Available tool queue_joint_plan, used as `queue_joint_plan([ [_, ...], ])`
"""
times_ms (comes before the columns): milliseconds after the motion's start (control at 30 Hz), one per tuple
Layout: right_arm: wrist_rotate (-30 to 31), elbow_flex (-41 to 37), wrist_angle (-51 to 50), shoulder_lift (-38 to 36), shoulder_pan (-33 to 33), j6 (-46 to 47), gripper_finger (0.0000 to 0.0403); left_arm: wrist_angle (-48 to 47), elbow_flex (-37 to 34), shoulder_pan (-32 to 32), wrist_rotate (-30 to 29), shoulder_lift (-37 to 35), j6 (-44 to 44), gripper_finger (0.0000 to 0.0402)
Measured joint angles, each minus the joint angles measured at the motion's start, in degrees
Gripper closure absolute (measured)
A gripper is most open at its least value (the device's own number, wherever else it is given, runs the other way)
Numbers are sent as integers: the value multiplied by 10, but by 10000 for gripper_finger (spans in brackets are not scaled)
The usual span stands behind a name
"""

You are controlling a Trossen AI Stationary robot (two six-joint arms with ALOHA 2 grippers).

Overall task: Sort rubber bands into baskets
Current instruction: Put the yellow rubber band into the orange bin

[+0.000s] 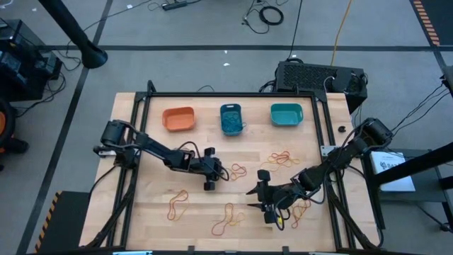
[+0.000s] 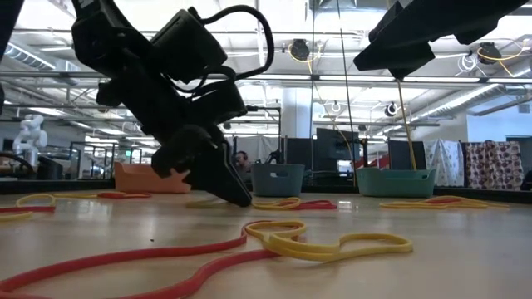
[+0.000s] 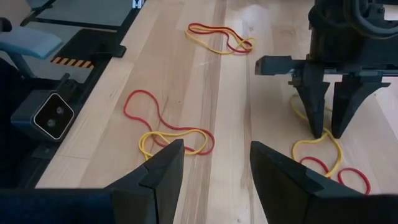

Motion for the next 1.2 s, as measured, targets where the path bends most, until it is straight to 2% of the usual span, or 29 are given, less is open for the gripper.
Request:
queue_joint_plan([
  [133, 0, 0, 0, 0, 0, 0, 225, -2, 0, 0, 0, -2, 0, 313],
  [300, 0, 0, 0, 0, 0, 0, 225, -9, 0, 0, 1, -9, 6, 387],
  [533, 0, 0, 0, 0, 0, 0, 225, -47, -4, 1, -6, -43, 24, 398],
  [767, 0, 0, -1, 0, 0, 0, 225, -148, -4, 1, -65, -145, 32, 398],
  [1000, 0, 0, 0, 0, 0, 1, 225, -249, -3, 1, -138, -279, 35, 399],
  [1200, 0, 0, 0, 0, 0, 0, 225, -342, -2, 6, -240, -394, 52, 400],
])
